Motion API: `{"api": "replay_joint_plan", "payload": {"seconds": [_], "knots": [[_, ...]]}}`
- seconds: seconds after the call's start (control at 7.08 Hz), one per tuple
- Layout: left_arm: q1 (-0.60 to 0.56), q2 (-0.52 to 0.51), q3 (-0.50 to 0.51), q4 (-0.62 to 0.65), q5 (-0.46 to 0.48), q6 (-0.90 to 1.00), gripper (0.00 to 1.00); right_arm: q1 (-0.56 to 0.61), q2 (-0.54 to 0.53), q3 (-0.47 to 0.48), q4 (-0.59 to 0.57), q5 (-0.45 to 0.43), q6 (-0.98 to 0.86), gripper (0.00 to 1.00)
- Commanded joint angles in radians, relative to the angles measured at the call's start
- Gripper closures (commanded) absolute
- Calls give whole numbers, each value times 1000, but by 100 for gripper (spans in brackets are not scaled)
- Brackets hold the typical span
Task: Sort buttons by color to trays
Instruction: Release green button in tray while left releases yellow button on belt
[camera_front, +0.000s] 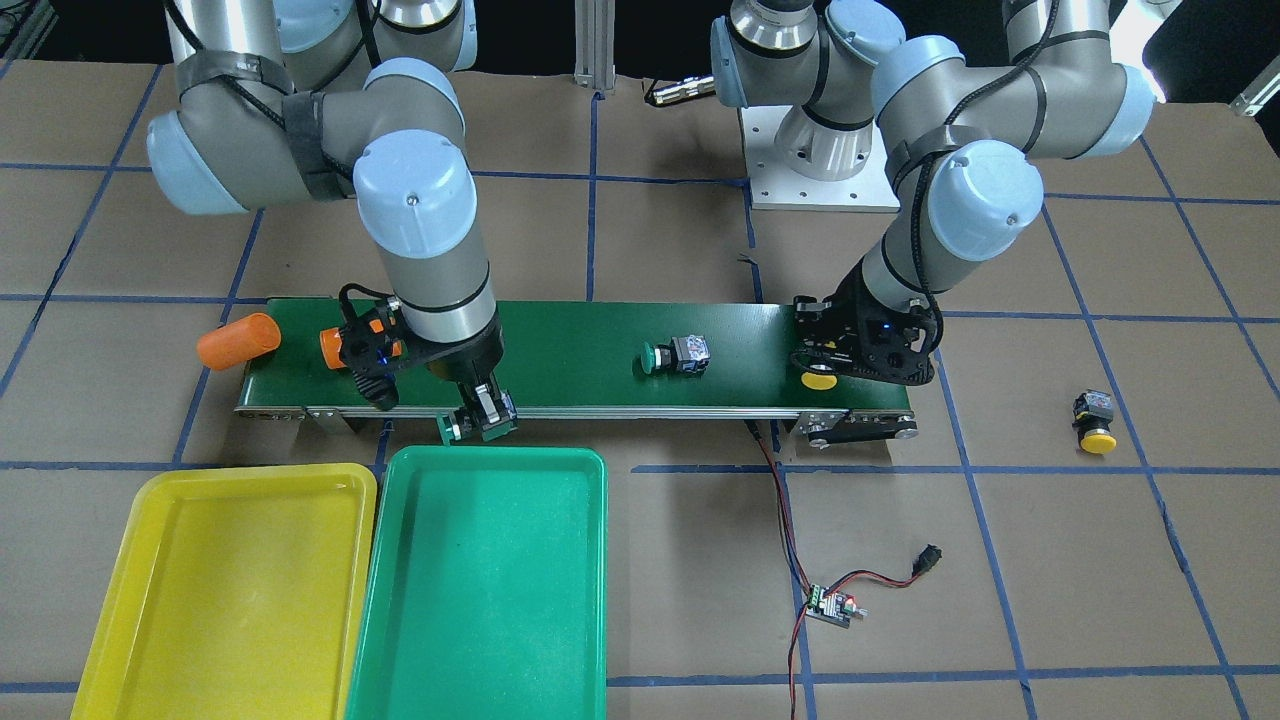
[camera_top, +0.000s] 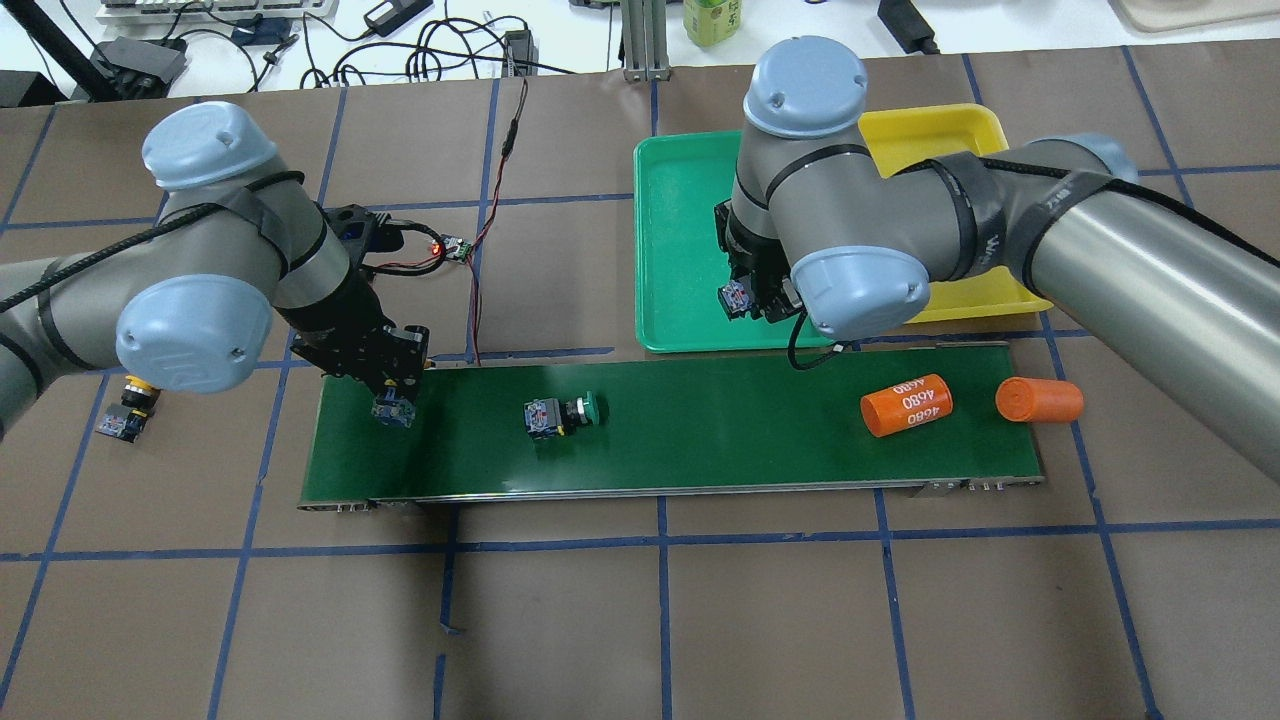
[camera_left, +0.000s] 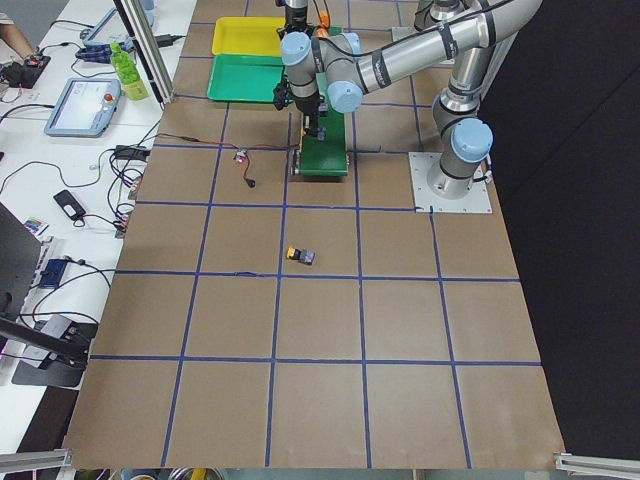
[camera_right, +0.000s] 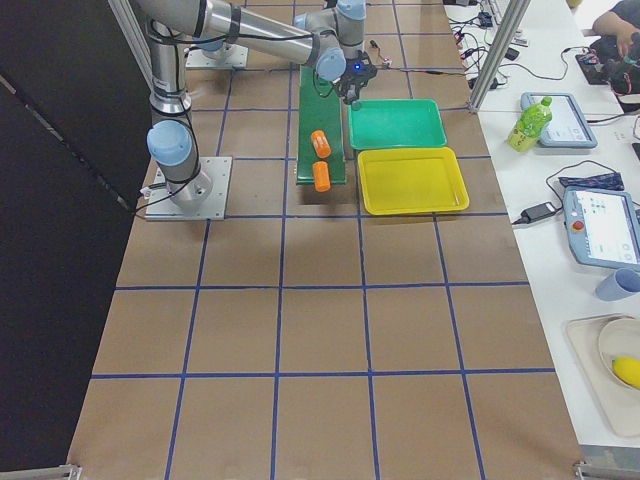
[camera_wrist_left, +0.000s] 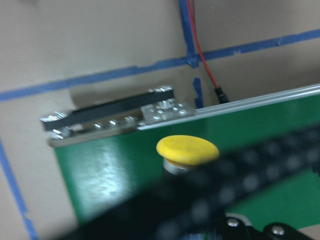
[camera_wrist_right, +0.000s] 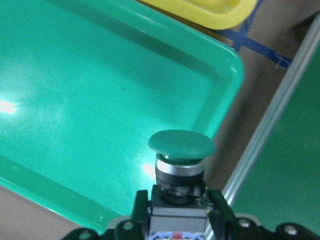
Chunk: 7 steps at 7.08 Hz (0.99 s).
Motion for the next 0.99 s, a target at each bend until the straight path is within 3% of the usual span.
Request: {"api": "replay_joint_plan", "payload": {"seconds": [0.0,0.28,0.42,0.56,0.85], "knots": [[-31,-27,-21,83,2,-77,1,-3,170,-123,-68,-2,-25,100],[-11,0,-6,70,29,-62,0,-3,238,-123,-142,-44,-26,100],[45,3,43,24,55,-53,0,-6,237,-120,-145,-60,-25,59],[120,-30,115,-32,95,-13,0,-18,241,-113,-151,-124,-34,1],[293,-119,231,-31,103,265,0,-26,213,-113,-136,-123,-39,0]]}}
